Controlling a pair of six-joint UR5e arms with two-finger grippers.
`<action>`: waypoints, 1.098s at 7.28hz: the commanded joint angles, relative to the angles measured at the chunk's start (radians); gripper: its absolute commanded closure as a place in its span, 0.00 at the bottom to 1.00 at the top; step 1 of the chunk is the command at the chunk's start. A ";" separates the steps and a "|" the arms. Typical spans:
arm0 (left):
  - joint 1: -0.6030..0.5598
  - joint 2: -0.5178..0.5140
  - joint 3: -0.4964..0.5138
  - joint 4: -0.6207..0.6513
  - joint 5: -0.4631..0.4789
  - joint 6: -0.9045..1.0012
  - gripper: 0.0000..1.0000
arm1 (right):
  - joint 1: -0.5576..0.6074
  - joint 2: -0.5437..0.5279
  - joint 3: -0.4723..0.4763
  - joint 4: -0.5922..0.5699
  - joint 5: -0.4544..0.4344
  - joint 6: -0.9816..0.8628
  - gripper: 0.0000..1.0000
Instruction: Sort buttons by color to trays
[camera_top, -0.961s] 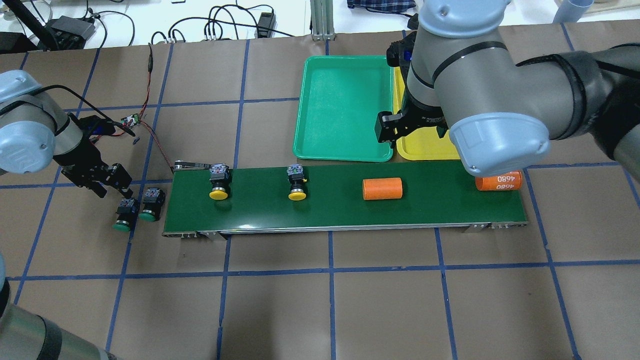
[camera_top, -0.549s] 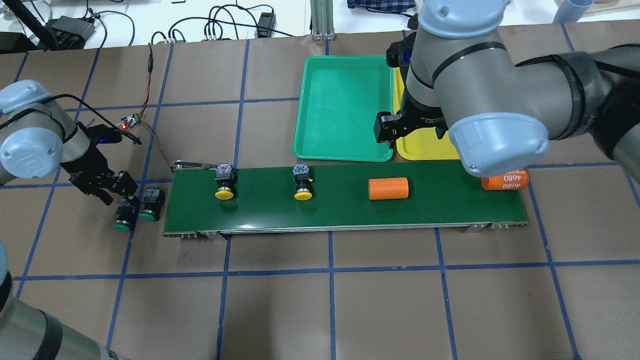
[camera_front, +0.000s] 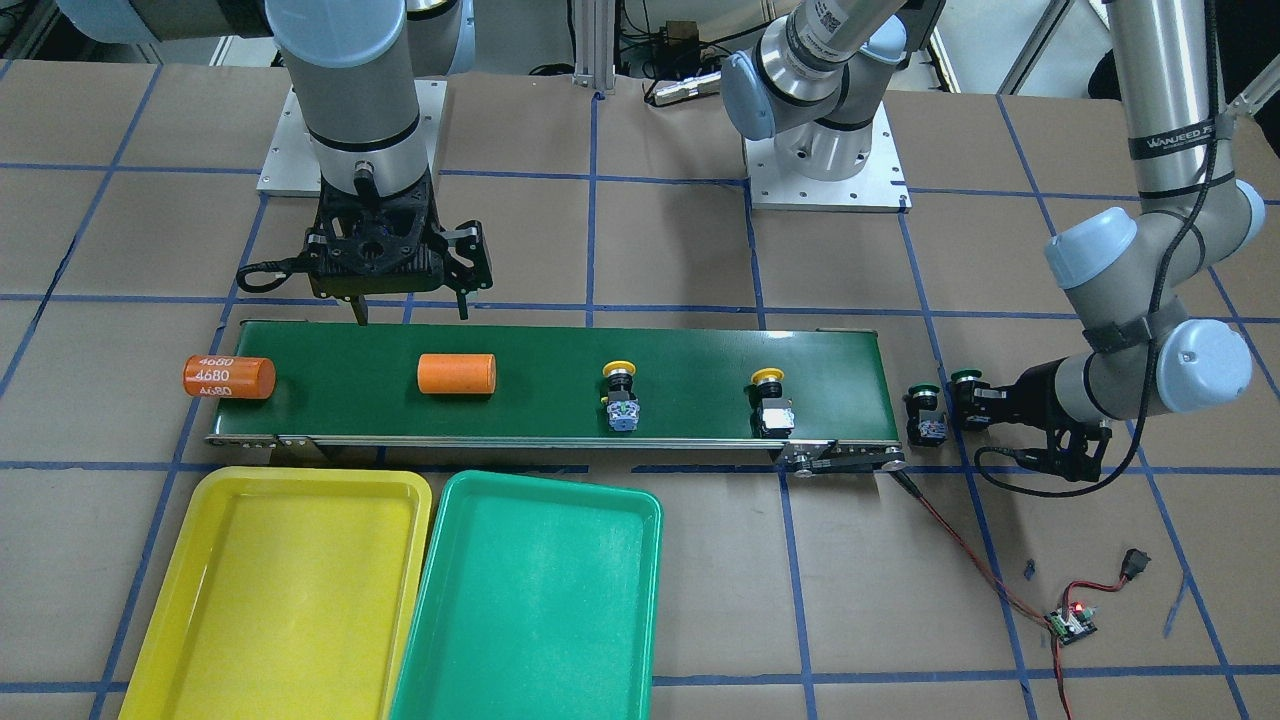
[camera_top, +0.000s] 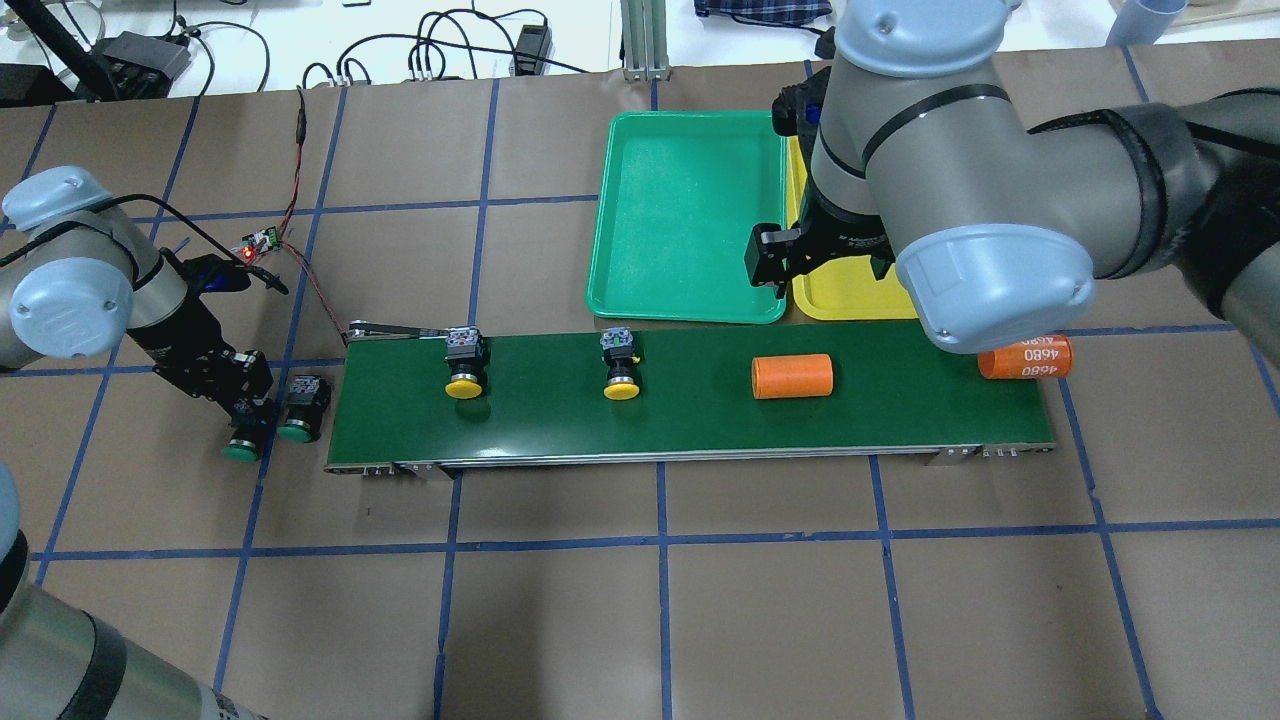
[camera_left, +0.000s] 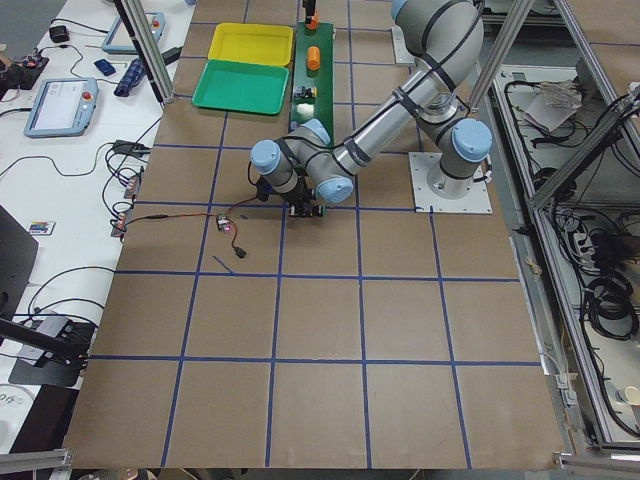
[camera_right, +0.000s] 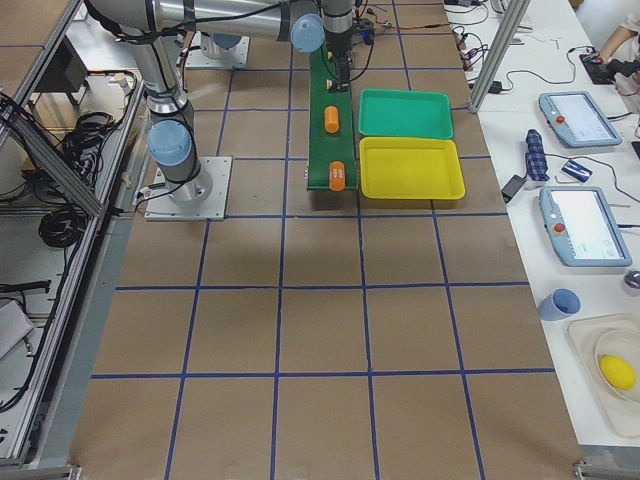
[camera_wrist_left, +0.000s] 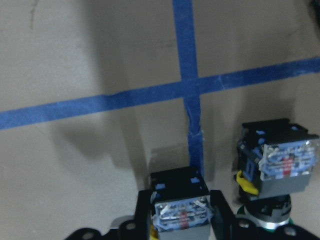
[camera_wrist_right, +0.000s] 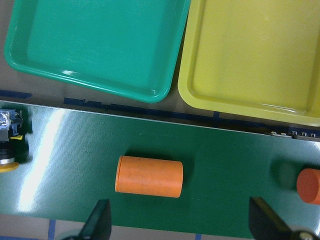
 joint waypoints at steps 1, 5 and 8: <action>-0.010 0.040 0.021 -0.015 -0.044 -0.010 1.00 | 0.000 0.012 0.000 0.000 0.005 0.013 0.04; -0.087 0.119 0.249 -0.262 -0.074 -0.149 1.00 | 0.037 0.067 0.000 -0.069 0.045 0.067 0.04; -0.258 0.130 0.236 -0.279 -0.074 -0.329 1.00 | 0.119 0.168 -0.003 -0.226 0.044 0.182 0.04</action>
